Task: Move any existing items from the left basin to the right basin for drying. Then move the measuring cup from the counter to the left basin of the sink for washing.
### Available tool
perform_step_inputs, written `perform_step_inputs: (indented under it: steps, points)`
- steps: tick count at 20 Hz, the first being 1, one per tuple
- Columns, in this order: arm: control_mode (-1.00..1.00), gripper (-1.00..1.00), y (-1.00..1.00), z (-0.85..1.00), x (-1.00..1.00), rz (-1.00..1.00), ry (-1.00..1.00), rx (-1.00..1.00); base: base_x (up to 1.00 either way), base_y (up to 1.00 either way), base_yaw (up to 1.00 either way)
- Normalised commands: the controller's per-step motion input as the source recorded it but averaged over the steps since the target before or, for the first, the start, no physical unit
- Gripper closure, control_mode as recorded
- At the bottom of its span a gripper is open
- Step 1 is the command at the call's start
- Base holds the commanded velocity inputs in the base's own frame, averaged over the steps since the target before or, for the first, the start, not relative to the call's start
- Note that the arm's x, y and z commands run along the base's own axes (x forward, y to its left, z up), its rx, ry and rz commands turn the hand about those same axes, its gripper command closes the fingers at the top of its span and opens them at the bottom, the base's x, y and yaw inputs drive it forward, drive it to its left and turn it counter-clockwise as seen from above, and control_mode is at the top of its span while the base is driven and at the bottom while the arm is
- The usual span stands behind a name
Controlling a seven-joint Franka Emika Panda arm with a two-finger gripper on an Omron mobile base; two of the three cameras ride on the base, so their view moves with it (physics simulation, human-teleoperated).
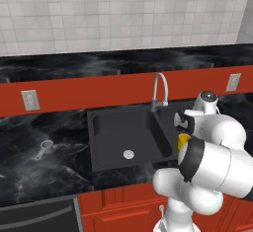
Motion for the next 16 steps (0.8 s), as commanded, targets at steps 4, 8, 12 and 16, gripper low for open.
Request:
perform_step_inputs:
  steps: [4,8,12,16]
  points:
    - [-1.00,-1.00,0.00,0.68,-0.08,0.00,0.02,0.02,0.00,0.00,0.00]
    - [-1.00,-1.00,0.11,0.46,-0.17,0.00,0.00,0.03,0.00,0.00,0.00]
    - [-1.00,-1.00,0.28,0.29,-0.25,0.00,0.00,0.02,0.00,0.00,0.00]
    - [-1.00,-1.00,0.39,0.21,-0.29,0.00,0.00,0.01,0.00,0.00,0.00]
